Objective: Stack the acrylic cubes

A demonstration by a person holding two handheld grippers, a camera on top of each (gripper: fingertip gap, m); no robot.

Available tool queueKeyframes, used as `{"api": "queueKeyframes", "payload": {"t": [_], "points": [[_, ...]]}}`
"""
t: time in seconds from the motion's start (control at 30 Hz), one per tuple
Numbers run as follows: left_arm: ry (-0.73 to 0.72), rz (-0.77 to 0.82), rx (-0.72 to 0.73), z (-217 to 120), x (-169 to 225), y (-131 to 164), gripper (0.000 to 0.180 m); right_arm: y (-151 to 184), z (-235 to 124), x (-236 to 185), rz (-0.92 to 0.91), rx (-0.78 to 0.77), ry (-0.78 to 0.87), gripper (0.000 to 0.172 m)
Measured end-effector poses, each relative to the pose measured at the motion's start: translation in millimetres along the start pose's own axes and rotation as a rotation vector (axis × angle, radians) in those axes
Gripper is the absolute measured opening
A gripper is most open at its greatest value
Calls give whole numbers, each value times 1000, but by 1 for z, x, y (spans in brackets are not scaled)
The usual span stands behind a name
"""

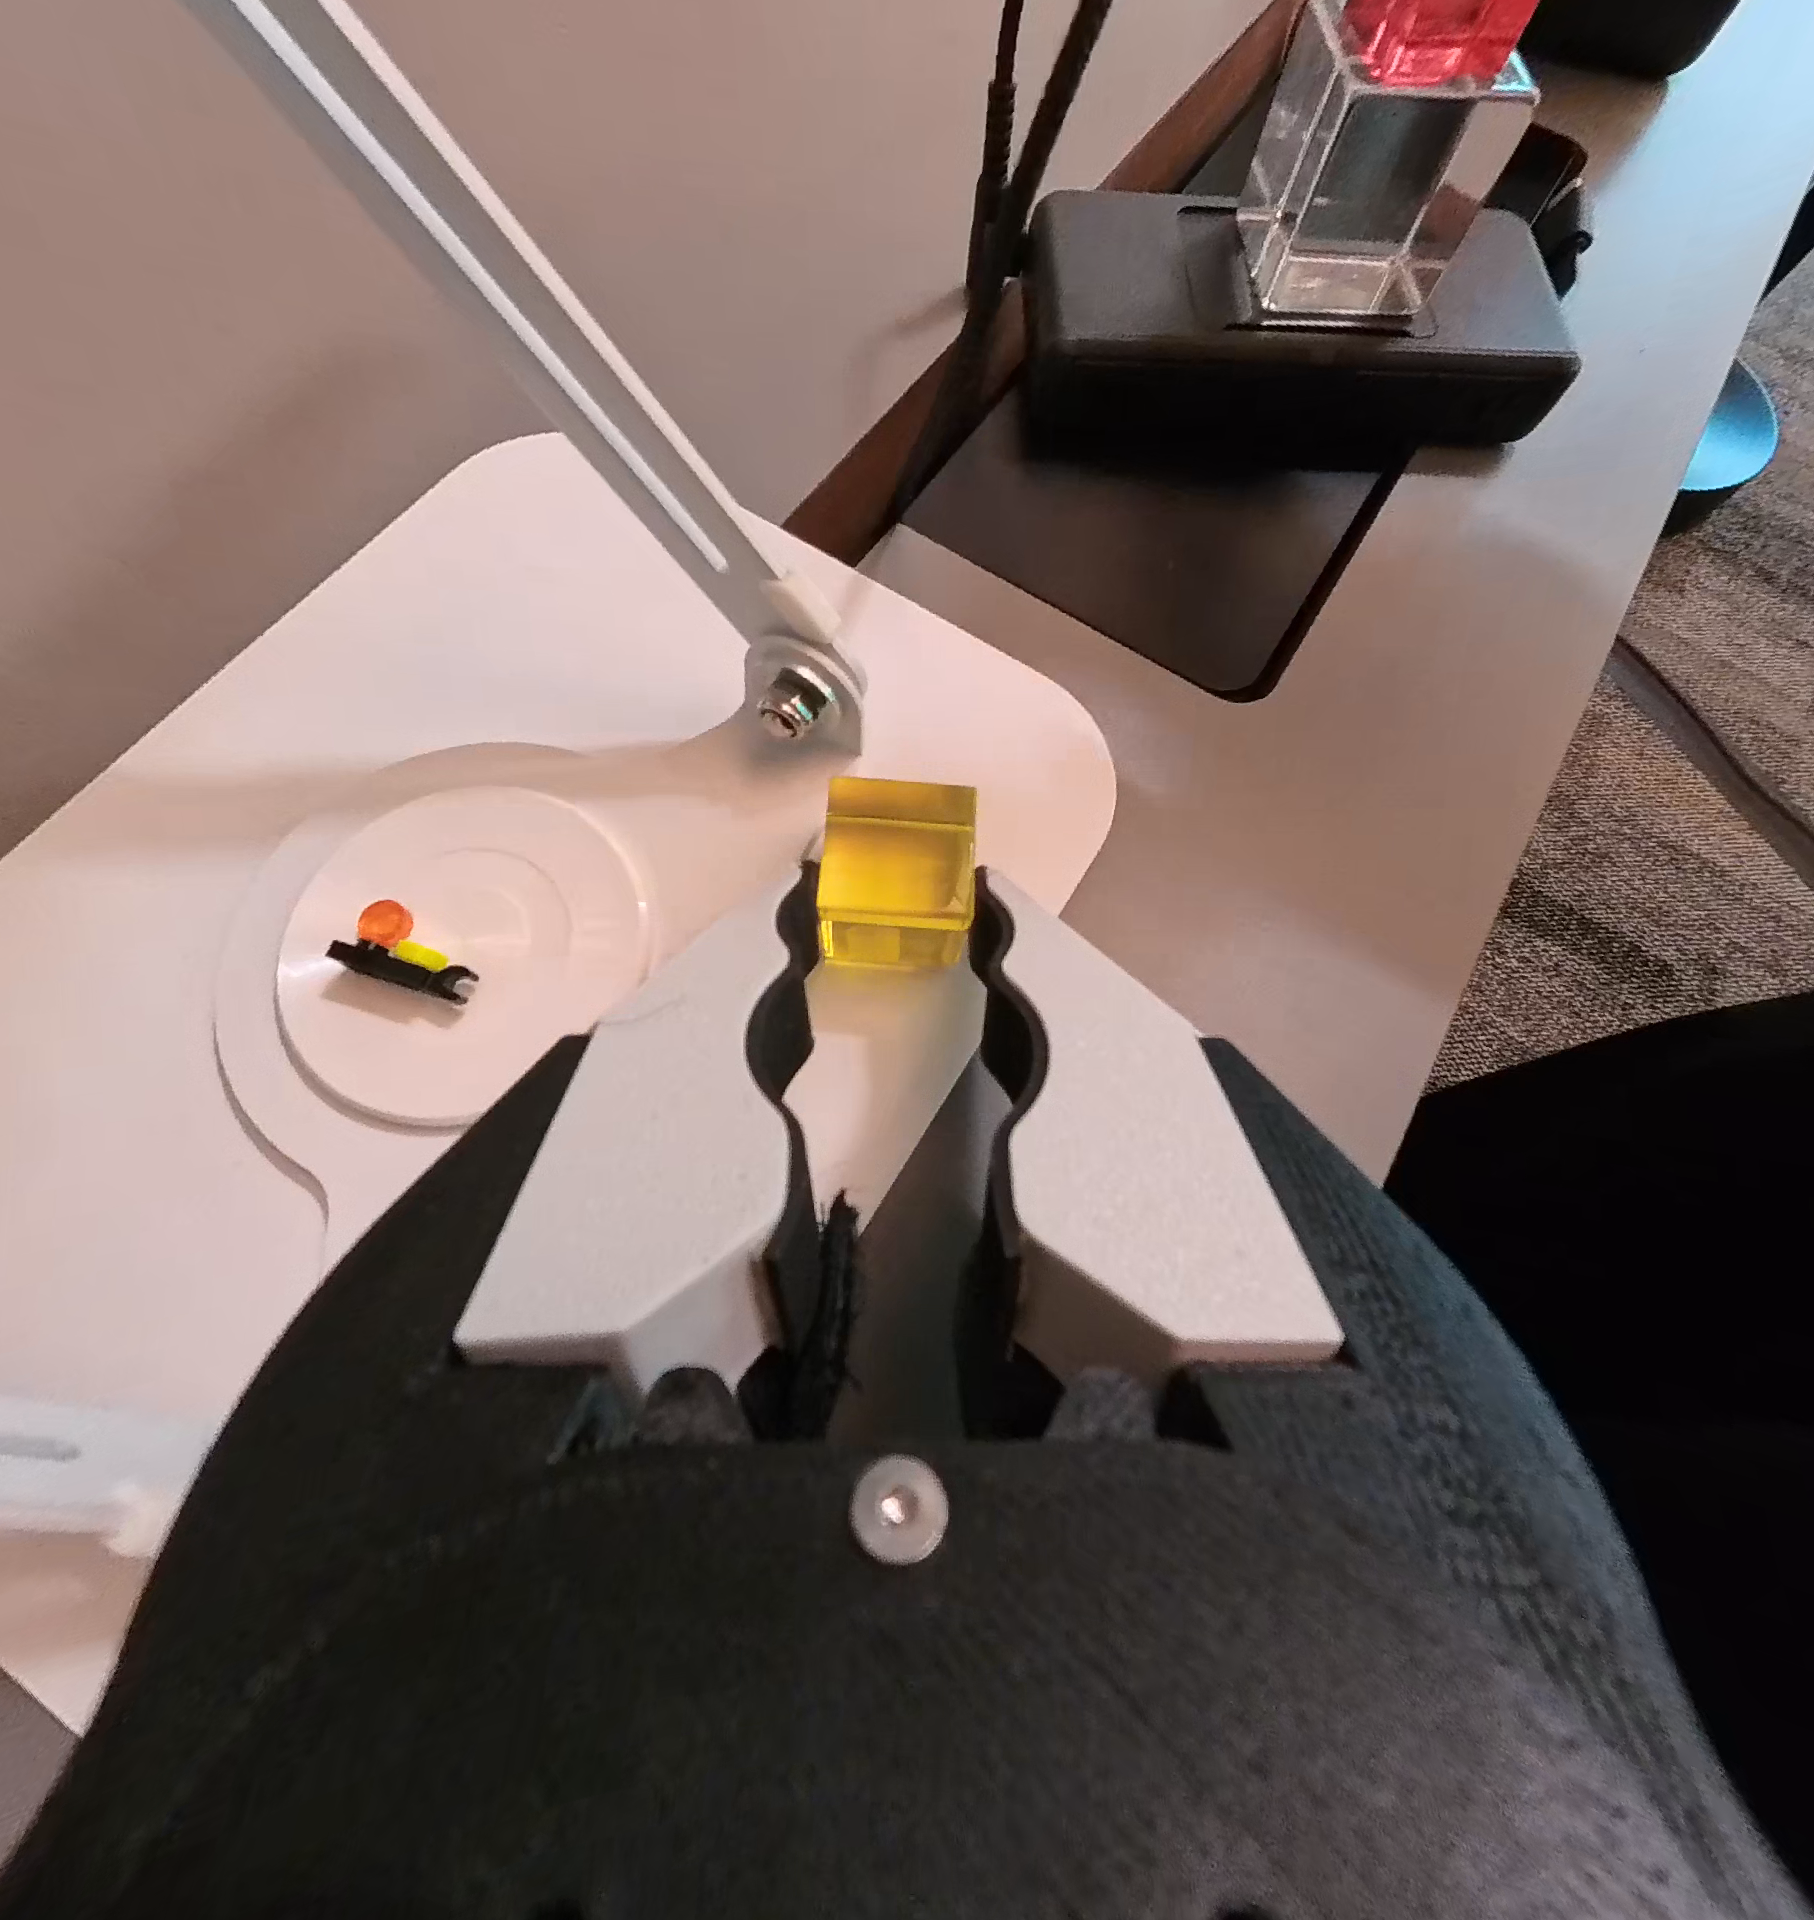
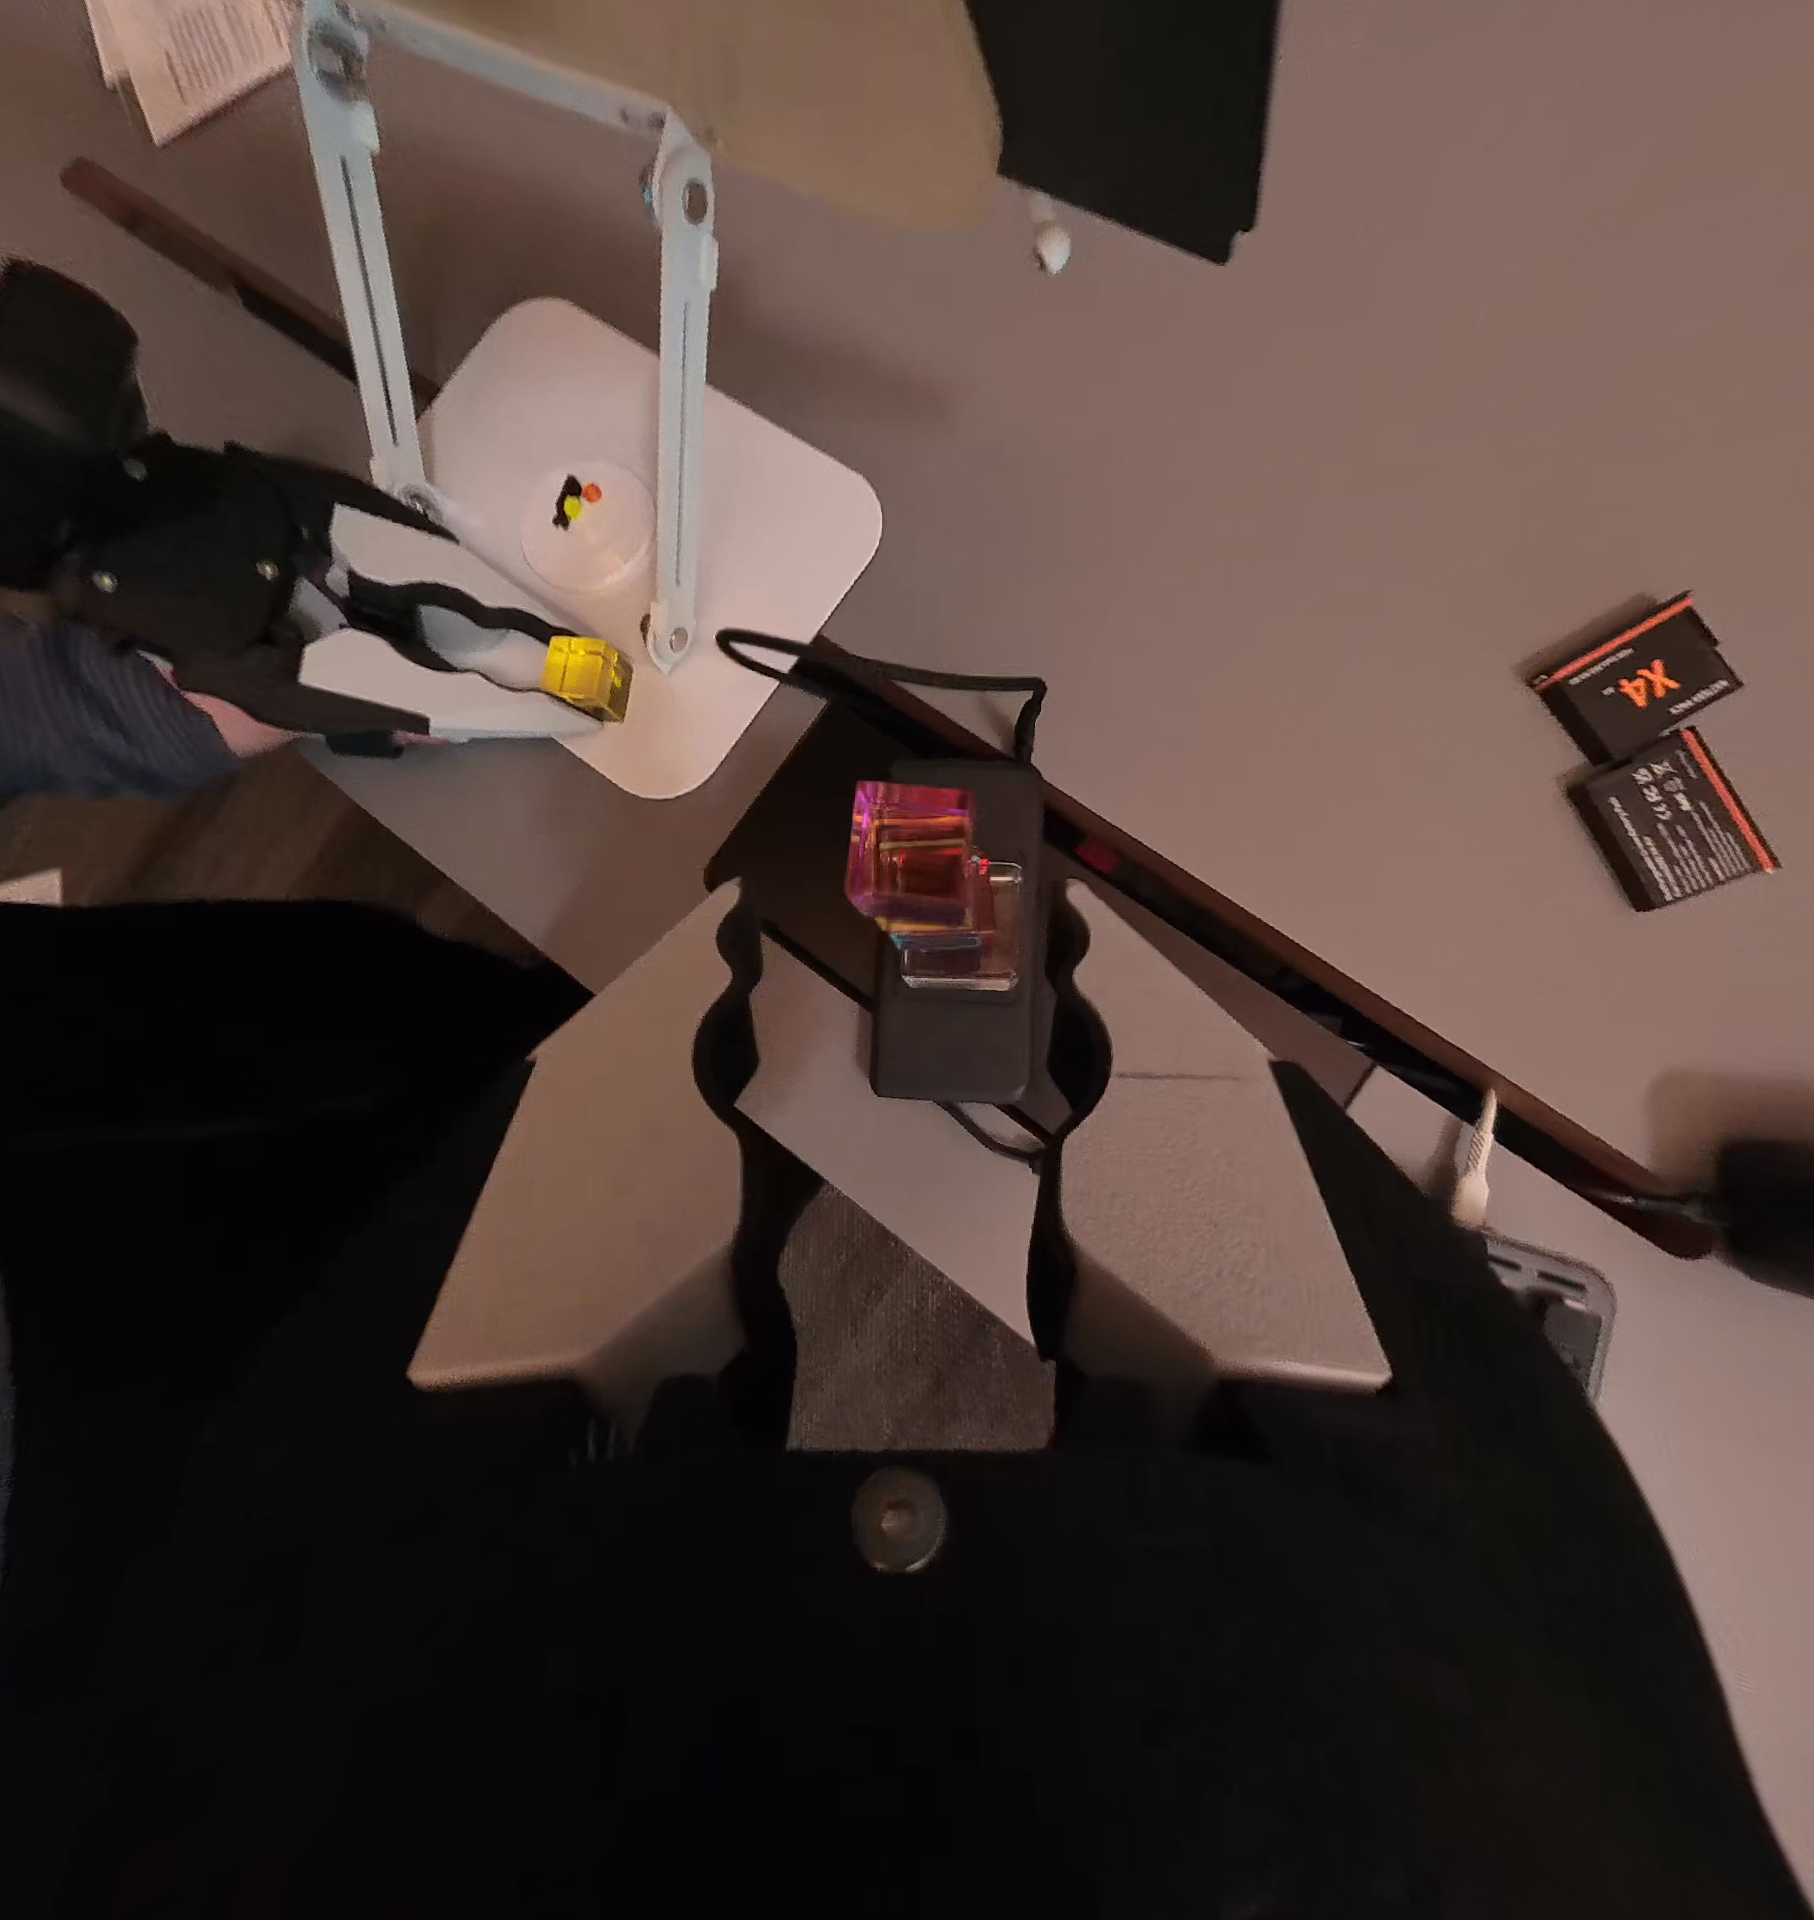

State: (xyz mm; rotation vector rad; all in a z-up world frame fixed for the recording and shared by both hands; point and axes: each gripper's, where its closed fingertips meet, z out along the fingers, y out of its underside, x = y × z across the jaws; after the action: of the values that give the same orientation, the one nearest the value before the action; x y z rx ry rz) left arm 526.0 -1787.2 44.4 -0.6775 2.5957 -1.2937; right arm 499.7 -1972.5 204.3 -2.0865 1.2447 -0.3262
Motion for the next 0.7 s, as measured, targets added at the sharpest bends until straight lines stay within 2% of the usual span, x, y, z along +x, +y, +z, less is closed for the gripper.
{"api": "queueKeyframes", "payload": {"t": [0.23, 0.5, 0.57, 0.63, 0.7], "points": [[16, -10, -3, 0, 0, 0, 27, 1, -32, -2, 35, 150, 68, 49], [29, -20, -9, 0, 3, -1, 27, 13, -29, -19, 6, 200, 91, 36], [49, -19, -10, 1, 11, -3, 27, 15, -23, -30, -23, 209, 70, 28], [64, 26, 27, -1, 22, -15, 27, 19, -14, -40, -38, 202, 52, 23], [97, 66, 92, -5, 37, -39, 27, 24, -3, -53, -35, 193, 6, 24]]}}
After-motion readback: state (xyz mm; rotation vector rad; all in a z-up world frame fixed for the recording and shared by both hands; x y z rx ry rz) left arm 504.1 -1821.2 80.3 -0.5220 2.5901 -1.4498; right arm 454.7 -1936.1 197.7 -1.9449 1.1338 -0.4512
